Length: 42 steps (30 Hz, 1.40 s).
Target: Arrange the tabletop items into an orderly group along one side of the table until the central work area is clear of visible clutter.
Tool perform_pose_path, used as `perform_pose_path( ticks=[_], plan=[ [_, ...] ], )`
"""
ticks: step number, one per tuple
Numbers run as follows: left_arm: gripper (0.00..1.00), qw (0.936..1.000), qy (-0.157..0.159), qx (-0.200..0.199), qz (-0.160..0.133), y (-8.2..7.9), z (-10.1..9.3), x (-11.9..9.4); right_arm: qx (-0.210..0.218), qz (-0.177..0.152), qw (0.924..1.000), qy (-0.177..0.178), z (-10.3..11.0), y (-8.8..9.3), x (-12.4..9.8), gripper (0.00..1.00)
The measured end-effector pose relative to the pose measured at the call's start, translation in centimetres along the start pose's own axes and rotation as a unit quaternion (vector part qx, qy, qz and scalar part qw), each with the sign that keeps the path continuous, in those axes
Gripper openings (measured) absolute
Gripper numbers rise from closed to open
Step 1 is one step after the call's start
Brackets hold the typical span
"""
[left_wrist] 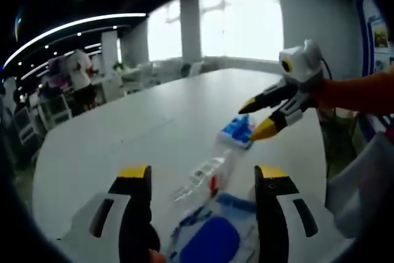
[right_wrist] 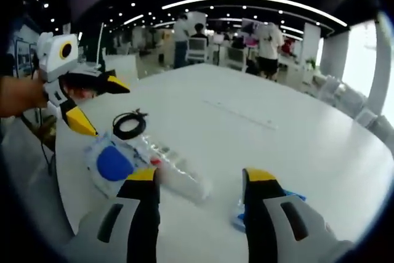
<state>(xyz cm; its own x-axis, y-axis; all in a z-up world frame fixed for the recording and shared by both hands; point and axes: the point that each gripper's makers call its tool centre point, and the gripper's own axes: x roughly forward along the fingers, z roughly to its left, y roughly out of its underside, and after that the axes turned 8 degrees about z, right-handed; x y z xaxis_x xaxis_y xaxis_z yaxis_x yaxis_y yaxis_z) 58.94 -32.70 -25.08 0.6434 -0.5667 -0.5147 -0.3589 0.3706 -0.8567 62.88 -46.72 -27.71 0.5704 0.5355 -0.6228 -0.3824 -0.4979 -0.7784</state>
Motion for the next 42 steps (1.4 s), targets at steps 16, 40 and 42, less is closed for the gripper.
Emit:
perform_pose_path(
  ticks=[16, 40, 42],
  plan=[
    [0.65, 0.9973, -0.054, -0.050, -0.001, 3.9, 4.6, -5.3, -0.049, -0.009, 0.9975, -0.051, 4.1, -1.8, 1.2, 0.55],
    [0.63, 0.9905, -0.096, -0.099, 0.012, 10.1, 10.1, -9.9, -0.098, -0.021, 0.9888, -0.111, 10.0, -5.0, 4.6, 0.56],
    [0.63, 0.9896, -0.099, -0.103, 0.013, 10.8, 10.8, -10.2, -0.100, -0.021, 0.9882, -0.114, 10.4, -5.3, 5.1, 0.56]
  ],
)
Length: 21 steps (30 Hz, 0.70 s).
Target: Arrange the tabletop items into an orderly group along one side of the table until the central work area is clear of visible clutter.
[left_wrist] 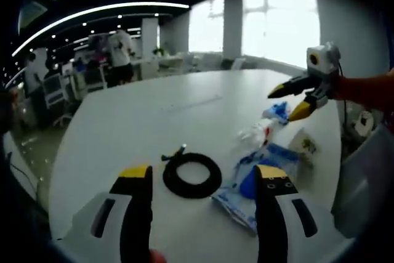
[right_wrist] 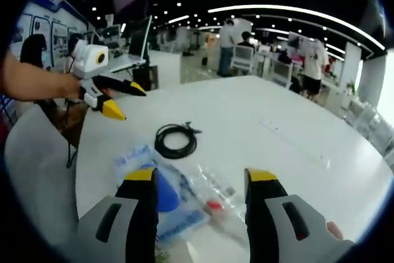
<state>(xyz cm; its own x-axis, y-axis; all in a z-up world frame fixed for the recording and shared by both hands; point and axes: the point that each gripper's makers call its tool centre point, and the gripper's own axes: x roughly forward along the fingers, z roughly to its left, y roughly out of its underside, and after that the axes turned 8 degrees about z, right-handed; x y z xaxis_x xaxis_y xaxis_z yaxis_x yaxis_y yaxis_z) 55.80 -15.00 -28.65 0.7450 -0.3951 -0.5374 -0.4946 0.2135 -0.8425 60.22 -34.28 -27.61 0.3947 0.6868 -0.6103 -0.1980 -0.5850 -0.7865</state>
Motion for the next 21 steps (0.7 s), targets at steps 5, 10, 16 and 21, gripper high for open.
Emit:
perform_pose_path(
  ticks=[5, 10, 16, 21],
  plan=[
    [0.63, 0.9999, -0.007, -0.012, 0.004, 0.9, 1.5, -0.3, -0.003, 0.000, 1.0000, -0.008, 0.6, -0.7, 1.5, 0.56],
    [0.62, 0.9997, -0.008, -0.019, 0.009, 1.7, 3.0, -0.1, -0.005, 0.000, 0.9998, -0.019, 1.5, -1.6, 3.5, 0.56],
    [0.62, 0.9997, -0.005, -0.023, 0.010, 2.1, 4.5, 0.4, -0.003, 0.001, 0.9997, -0.026, 1.9, -2.4, 5.5, 0.56],
    [0.62, 0.9996, 0.002, -0.023, 0.016, 2.6, 5.6, 1.2, -0.002, 0.008, 0.9995, -0.030, 2.0, -2.6, 7.1, 0.56]
  ],
)
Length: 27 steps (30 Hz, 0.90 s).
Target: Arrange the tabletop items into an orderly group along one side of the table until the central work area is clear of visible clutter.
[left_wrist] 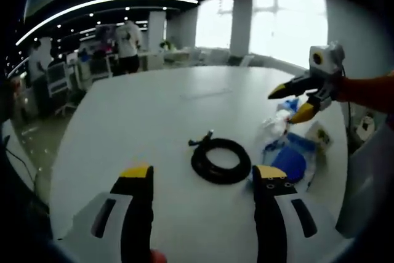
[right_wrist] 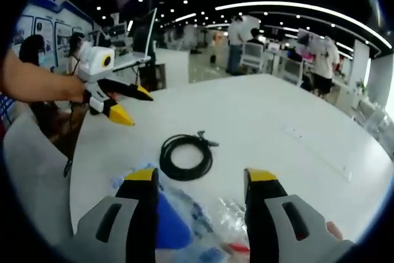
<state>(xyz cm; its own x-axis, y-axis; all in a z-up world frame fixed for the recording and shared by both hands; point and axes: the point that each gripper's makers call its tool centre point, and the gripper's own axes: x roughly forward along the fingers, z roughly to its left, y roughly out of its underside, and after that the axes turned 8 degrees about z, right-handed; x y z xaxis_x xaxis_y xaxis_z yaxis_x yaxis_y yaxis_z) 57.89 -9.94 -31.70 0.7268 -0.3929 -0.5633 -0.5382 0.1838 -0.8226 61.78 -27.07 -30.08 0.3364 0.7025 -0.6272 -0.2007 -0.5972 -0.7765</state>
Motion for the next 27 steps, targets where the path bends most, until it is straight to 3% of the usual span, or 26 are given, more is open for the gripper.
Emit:
perform_pose_path(
  ticks=[8, 12, 20, 27],
  plan=[
    [0.62, 0.9994, 0.036, 0.001, -0.001, -0.1, 0.1, 2.3, 0.009, -0.001, 0.9997, -0.022, -0.4, -0.6, 2.3, 0.58],
    [0.60, 0.9988, 0.048, 0.002, 0.007, 0.0, 0.2, 3.7, 0.010, 0.005, 0.9996, -0.028, -0.8, -0.5, 3.5, 0.54],
    [0.57, 0.9934, 0.114, 0.003, 0.001, -0.3, -1.3, 5.7, 0.021, 0.013, 0.9986, -0.047, -0.9, -0.6, 5.8, 0.49],
    [0.54, 0.9928, 0.120, 0.003, 0.008, 0.2, -1.0, 6.7, 0.023, 0.021, 0.9983, -0.049, -0.5, -0.5, 7.6, 0.43]
  ],
)
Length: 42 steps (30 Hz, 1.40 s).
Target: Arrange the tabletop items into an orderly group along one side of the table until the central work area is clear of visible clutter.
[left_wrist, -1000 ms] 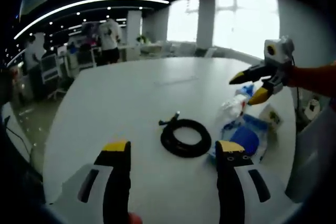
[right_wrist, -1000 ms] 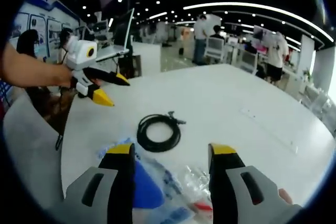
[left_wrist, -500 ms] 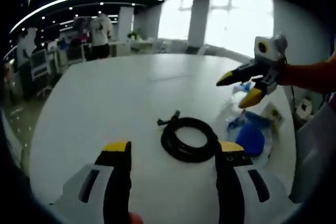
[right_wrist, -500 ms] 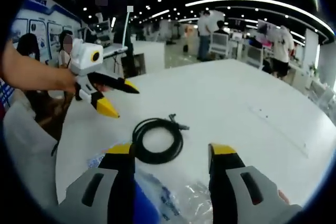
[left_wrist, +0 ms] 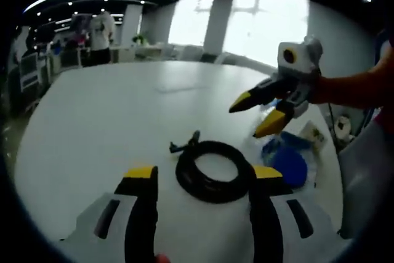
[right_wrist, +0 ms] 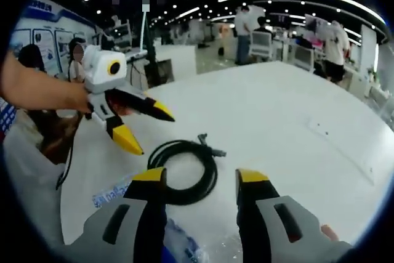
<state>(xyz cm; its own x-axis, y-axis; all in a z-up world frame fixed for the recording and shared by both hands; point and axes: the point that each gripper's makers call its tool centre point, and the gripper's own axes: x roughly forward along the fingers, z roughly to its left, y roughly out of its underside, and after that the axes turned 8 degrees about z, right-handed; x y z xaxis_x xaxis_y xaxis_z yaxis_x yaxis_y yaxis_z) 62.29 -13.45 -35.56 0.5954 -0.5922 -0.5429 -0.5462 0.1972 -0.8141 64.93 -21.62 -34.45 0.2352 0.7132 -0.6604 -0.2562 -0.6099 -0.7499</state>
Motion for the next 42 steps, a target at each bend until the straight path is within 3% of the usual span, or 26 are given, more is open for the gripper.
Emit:
perform_pose_path(
  ticks=[25, 42],
  plan=[
    [0.48, 0.9998, -0.007, 0.007, 0.018, 1.7, 0.4, 2.4, 0.028, 0.052, 0.9974, 0.040, -0.2, 2.0, 3.4, 0.27],
    [0.39, 0.9996, -0.001, 0.023, 0.017, 2.1, 0.0, 2.9, 0.026, 0.073, 0.9953, 0.058, -0.4, 3.0, 4.0, 0.17]
  ],
)
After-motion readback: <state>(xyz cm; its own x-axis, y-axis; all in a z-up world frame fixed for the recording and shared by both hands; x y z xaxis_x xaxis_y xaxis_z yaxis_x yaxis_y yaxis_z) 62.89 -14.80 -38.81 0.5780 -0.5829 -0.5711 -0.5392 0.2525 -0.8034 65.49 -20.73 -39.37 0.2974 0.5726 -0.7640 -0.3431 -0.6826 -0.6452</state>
